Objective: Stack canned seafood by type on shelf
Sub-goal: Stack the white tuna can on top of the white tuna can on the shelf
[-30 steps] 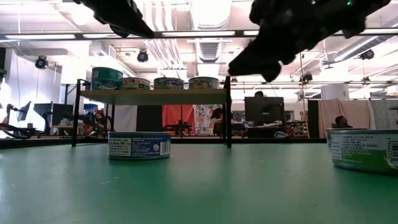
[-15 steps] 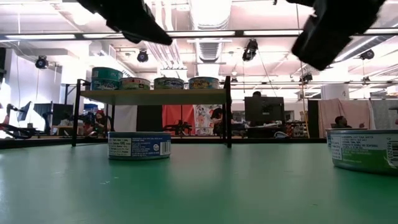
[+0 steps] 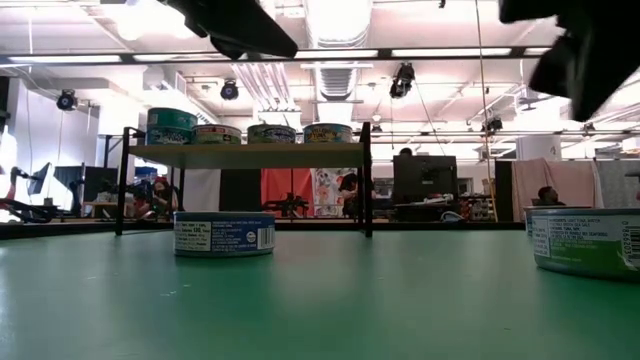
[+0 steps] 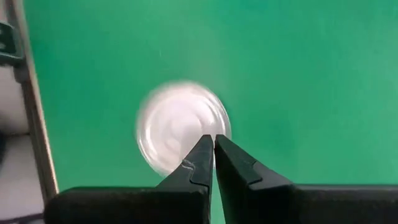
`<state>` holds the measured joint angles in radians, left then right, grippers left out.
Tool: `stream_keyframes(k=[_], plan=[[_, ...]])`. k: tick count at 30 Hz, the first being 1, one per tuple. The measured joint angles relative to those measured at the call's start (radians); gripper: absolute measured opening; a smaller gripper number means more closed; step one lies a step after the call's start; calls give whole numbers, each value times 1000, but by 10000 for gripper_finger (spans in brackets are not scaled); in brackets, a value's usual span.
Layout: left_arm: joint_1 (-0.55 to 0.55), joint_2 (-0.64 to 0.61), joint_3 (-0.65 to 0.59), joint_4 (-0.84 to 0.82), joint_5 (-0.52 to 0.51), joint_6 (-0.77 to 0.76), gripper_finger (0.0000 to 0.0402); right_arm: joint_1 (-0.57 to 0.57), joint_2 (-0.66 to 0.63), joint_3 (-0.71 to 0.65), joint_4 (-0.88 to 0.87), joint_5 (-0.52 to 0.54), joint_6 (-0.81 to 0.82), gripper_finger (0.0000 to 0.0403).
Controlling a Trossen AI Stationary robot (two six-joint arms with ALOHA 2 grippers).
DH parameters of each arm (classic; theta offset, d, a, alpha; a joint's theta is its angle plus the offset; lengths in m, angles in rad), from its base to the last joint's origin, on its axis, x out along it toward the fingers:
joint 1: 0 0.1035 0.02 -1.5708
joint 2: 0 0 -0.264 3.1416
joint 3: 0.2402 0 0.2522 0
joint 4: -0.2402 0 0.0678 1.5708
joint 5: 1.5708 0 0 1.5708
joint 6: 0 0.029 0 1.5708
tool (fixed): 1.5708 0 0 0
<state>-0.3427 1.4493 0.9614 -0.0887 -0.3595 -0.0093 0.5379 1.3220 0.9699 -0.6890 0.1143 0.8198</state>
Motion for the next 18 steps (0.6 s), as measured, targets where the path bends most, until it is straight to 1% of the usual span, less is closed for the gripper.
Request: stream_keyframes(k=[2,5,8,12,15,18], plan=[[-4,2,1,-4,0,0,0,5,0,4,-67,-19,44,9],[-5,1,1,-2,-3,0,0,5,1,1,-98,-43,79,9],[-12,-4,5,-39,-37,0,0,5,1,-8,-130,-66,105,9],[-21,-7,44,-198,-98,-46,0,5,1,-10,-182,-71,142,9],[-24,-8,90,-361,-128,-133,0,5,1,-10,-201,-72,151,9],[-23,-8,129,-515,-131,-240,0,5,1,-10,-196,-71,151,9]])
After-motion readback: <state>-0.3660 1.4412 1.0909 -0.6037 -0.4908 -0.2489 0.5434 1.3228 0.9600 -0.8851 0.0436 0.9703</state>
